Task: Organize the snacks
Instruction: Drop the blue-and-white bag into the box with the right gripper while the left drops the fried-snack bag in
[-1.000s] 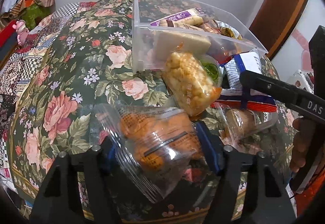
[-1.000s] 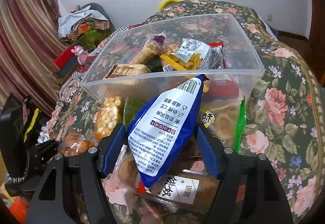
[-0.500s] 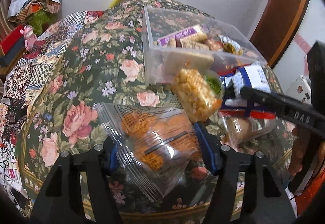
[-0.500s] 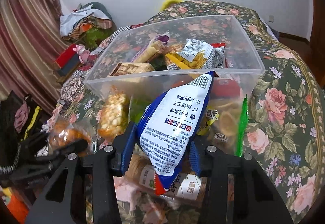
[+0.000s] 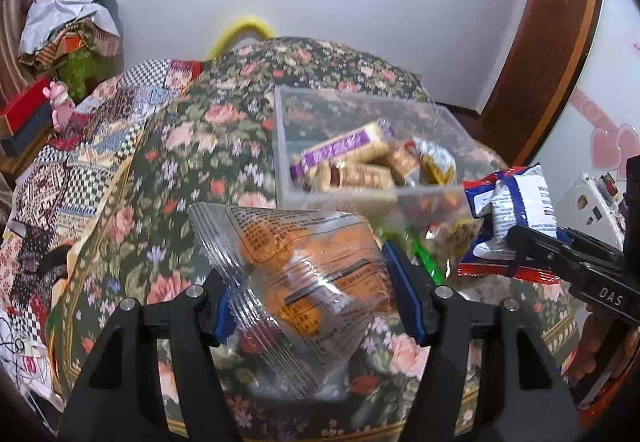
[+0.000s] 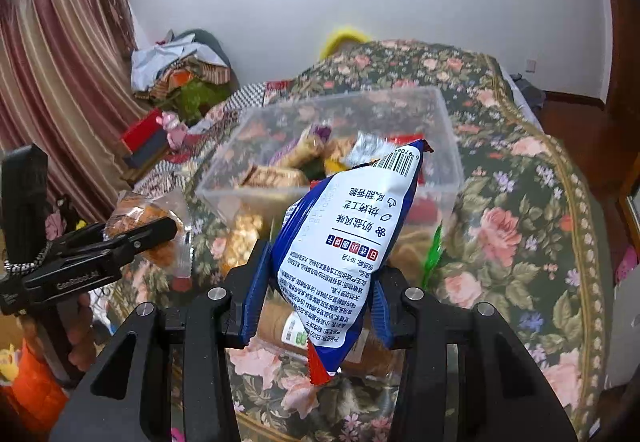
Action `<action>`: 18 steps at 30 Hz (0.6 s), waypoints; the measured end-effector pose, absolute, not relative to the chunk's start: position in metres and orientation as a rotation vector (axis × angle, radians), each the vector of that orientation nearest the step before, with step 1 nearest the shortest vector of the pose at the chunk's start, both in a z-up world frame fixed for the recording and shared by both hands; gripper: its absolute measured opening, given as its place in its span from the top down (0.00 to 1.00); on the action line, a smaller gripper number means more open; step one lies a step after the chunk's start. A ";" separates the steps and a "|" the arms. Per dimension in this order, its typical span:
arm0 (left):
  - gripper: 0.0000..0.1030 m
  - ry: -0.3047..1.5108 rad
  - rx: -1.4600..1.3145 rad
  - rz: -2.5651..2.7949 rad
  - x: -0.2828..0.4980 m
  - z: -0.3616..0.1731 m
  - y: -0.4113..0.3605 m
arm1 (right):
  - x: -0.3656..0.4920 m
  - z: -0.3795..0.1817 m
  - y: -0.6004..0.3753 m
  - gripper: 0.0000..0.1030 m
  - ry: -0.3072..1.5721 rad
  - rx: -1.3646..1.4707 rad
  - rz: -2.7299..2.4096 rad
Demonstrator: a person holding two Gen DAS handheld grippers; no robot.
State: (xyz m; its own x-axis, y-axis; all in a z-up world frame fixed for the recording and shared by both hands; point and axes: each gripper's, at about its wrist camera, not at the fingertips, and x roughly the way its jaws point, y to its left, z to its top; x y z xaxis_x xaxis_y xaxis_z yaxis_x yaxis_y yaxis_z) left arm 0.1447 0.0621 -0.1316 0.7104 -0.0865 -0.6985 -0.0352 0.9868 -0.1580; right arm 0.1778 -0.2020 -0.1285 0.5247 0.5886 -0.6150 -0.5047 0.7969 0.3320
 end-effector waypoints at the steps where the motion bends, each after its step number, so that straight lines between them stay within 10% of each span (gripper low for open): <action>1: 0.38 0.776 -0.164 -0.031 0.147 -0.129 0.062 | 0.180 -0.125 -0.203 0.60 0.769 0.117 0.652; 18: 0.38 0.713 -0.126 -0.026 0.217 -0.100 0.053 | 0.231 -0.097 -0.189 0.60 0.662 0.118 0.645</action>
State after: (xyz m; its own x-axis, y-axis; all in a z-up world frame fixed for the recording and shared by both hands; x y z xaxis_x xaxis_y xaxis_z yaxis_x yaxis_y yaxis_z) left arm 0.2169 0.0533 -0.1002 0.7563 -0.0672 -0.6507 -0.0188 0.9921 -0.1244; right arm 0.2311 -0.1886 -0.0974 0.6031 0.5917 -0.5350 -0.5192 0.8003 0.2998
